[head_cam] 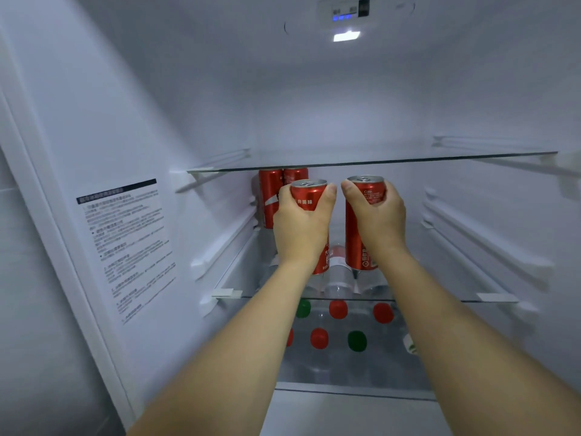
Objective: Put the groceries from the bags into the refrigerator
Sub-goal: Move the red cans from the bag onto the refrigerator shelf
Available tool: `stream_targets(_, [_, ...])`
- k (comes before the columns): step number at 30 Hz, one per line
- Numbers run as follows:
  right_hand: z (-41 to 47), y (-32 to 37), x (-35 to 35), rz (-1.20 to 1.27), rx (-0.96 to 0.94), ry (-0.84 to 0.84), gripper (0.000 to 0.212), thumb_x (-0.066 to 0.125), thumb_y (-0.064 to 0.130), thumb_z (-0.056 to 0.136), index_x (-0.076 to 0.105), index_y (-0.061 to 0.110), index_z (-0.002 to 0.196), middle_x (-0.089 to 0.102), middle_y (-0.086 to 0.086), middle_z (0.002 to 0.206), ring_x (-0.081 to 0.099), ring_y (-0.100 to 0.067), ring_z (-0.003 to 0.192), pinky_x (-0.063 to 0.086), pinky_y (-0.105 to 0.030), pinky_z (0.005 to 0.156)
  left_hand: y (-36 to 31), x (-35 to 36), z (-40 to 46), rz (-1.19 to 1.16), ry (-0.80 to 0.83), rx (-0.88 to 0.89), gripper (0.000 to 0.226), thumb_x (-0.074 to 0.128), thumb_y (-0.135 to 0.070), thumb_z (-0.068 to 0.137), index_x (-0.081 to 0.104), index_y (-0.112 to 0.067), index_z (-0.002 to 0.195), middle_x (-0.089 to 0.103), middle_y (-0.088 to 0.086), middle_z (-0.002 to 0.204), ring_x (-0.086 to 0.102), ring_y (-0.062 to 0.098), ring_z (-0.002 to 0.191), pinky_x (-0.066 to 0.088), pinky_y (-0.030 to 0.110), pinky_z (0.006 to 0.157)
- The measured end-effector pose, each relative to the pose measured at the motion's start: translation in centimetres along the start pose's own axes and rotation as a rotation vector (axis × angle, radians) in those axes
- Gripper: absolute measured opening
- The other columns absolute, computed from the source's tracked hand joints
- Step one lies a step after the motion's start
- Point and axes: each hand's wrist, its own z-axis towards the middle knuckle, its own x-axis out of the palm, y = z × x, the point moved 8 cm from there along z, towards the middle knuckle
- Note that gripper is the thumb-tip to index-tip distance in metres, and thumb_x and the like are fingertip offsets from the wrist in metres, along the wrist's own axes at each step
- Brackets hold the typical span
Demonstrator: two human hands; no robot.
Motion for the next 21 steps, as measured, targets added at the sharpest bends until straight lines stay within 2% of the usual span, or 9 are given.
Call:
stream_targets(4, [1.6,-1.2,0.4,-0.017,0.0,-0.023,0.037,0.067,0.053,0.083,0.06,0.022,0.101,0.064,0.01,0.085,0.061,-0.002,0.074,0.044,-0.018,0.061,0.6,1.5,0.8,0.039,-0.02,0.014,0.052,0.068,-0.06,0.083,0.054,-0.023,0.117,0.067,-0.012,0.094,0.064,-0.002,0.08,0.045,0.009,0.061])
stream_targets(8, [2.9,-2.3,0.9,-0.024,-0.005,-0.03,0.041,0.067,0.057,0.082,0.059,0.021,0.102,0.064,0.009,0.085,0.062,-0.004,0.075,0.044,-0.019,0.062,1.5,2.4,1.6,0.064,-0.026,0.028,0.051,0.066,-0.058,0.086,0.053,-0.021,0.119,0.065,-0.012,0.093,0.062,-0.003,0.078,0.042,0.007,0.059])
stream_targets(13, [4.5,-3.4,1.5,-0.055,-0.024,-0.043,0.045,0.064,0.058,0.084,0.057,0.02,0.106,0.062,0.01,0.085,0.06,-0.003,0.075,0.043,-0.018,0.061,2.7,3.5,3.0,0.097,-0.036,0.074,0.049,0.062,-0.057,0.089,0.05,-0.02,0.118,0.064,-0.012,0.092,0.063,0.002,0.079,0.049,0.018,0.065])
stream_targets(17, [6.1,-4.8,2.1,-0.099,-0.036,-0.068,0.058,0.058,0.066,0.083,0.052,0.018,0.115,0.063,0.007,0.093,0.063,-0.01,0.082,0.049,-0.025,0.07,3.9,5.0,4.2,0.105,0.026,0.132,0.05,0.056,-0.053,0.093,0.045,-0.017,0.124,0.064,-0.003,0.106,0.064,0.011,0.092,0.053,0.028,0.079])
stream_targets(21, [7.8,-6.2,3.2,-0.106,-0.048,-0.054,0.061,0.056,0.064,0.086,0.049,0.015,0.121,0.062,0.005,0.098,0.062,-0.012,0.085,0.047,-0.025,0.071,5.2,6.8,5.7,0.155,0.107,0.177,0.049,0.05,-0.048,0.097,0.037,-0.013,0.129,0.055,0.001,0.117,0.056,0.015,0.105,0.051,0.039,0.094])
